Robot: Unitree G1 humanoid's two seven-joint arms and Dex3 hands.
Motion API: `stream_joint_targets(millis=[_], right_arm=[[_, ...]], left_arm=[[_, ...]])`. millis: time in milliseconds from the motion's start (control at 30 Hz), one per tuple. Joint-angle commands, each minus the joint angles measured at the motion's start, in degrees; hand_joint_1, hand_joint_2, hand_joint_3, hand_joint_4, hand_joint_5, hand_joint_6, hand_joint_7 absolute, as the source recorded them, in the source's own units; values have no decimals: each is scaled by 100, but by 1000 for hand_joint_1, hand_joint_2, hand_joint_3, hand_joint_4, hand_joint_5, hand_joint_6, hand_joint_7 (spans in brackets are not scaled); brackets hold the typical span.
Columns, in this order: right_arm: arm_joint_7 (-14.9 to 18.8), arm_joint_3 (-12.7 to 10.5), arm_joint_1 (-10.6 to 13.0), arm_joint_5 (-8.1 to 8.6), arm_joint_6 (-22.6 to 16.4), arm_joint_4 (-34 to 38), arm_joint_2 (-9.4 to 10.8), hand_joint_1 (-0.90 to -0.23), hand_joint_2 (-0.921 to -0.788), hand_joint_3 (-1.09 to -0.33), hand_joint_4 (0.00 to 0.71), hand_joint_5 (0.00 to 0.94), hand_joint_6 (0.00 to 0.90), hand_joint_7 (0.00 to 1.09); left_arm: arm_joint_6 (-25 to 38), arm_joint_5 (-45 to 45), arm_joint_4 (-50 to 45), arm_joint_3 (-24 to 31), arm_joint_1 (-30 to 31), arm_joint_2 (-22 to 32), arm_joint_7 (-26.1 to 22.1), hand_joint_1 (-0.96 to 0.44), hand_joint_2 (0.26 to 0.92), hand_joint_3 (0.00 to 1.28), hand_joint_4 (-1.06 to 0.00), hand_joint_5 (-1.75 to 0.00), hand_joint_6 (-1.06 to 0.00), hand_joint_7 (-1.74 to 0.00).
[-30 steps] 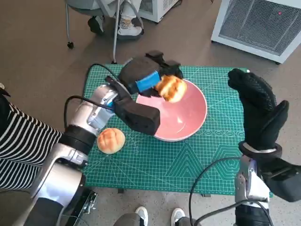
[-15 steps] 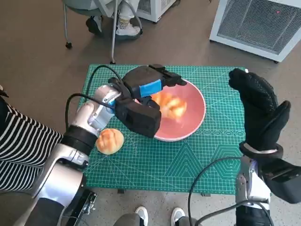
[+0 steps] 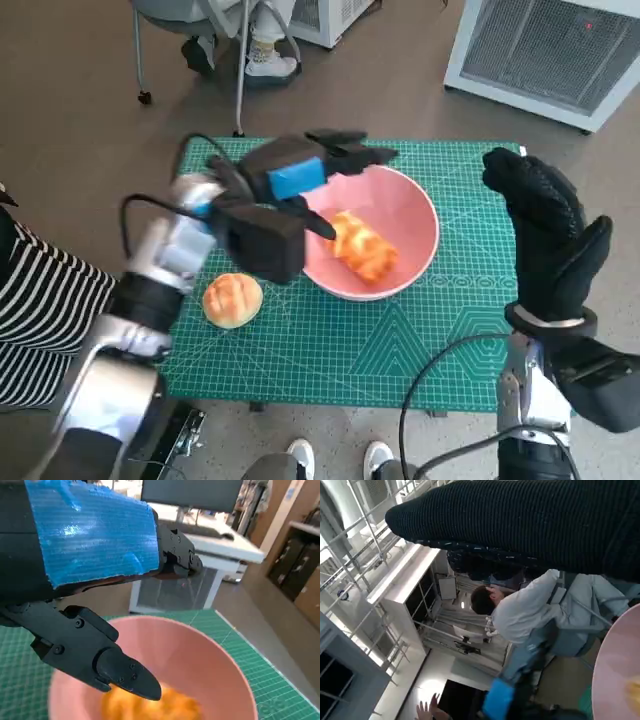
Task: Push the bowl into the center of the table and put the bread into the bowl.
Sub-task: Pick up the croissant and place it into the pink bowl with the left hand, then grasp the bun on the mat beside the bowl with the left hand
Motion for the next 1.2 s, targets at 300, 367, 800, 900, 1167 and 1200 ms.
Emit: stream_joint_targets(millis=[300,367,800,900,1167,1200], right_arm=[[13,26,149,4,81,10,10,-655,-921,-732,187,2,116,400],[11,30,154,11,95,-3,11,-657,-921,-732,187,2,116,400],[25,49,116,86,161,32,56,-659,-921,-730,188,2,117,400],[35,43,98,107,179,48,55,-659,-921,-730,188,2,117,399],[85,55,24,152,236,107,56,-660,-921,-728,191,2,119,398],[94,56,22,157,240,108,55,-660,-921,-727,189,2,118,397]], left_arm=[[499,-854,-1802,929,1076,1186,-835,-487,798,4,-107,-1,-222,-3],[510,-957,-1952,1040,1249,1326,-920,-497,804,6,-109,-1,-228,-6],[580,-1308,-2505,1459,2486,2077,-1485,-378,737,0,-137,-8,-276,-26],[587,-1276,-2519,1461,2602,2117,-1517,-360,731,0,-141,-7,-281,-26],[892,-1123,-2685,1337,2910,2127,-1556,-335,730,1,-146,-4,-286,-19],[926,-1113,-2704,1324,2935,2119,-1556,-334,731,2,-145,-3,-286,-18]])
